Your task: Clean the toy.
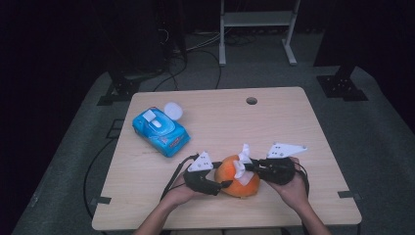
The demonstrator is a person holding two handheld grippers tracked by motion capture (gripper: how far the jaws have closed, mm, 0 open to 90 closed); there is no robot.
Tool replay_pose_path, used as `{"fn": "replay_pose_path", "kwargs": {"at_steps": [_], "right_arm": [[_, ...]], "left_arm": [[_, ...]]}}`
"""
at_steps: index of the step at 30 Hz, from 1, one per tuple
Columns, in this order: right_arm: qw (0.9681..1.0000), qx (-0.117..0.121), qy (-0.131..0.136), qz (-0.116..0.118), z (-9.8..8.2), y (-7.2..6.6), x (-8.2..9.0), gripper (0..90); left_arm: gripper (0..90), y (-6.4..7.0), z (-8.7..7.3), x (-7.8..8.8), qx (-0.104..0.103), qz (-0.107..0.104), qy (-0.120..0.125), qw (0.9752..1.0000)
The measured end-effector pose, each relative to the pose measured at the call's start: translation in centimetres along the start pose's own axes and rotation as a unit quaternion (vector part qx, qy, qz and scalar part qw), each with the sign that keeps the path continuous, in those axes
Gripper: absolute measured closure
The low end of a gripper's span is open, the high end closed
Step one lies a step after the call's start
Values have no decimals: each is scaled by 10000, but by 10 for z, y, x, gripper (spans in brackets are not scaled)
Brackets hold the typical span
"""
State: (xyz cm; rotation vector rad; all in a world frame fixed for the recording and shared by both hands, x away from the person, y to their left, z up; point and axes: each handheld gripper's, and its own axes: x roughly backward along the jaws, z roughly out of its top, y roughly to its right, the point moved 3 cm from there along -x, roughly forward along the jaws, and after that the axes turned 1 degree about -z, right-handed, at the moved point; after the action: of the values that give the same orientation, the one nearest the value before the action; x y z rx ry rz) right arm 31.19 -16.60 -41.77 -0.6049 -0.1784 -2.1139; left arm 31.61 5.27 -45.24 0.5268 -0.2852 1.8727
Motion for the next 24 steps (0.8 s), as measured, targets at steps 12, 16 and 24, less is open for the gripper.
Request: {"fn": "replay_pose_path", "kwargs": {"at_steps": [12, 16, 24], "right_arm": [[9993, 39, -314, 198, -7, 5, -1, 788], [9994, -47, -334, 95, -10, 14, 4, 788], [9995, 10, -277, -117, -5, 11, 9, 792]], "left_arm": [[148, -1, -2, -3, 131, -217, -13, 9997], [201, 0, 0, 2, 38, -323, 60, 9995], [314, 4, 1, -4, -59, -64, 136, 9999]]}}
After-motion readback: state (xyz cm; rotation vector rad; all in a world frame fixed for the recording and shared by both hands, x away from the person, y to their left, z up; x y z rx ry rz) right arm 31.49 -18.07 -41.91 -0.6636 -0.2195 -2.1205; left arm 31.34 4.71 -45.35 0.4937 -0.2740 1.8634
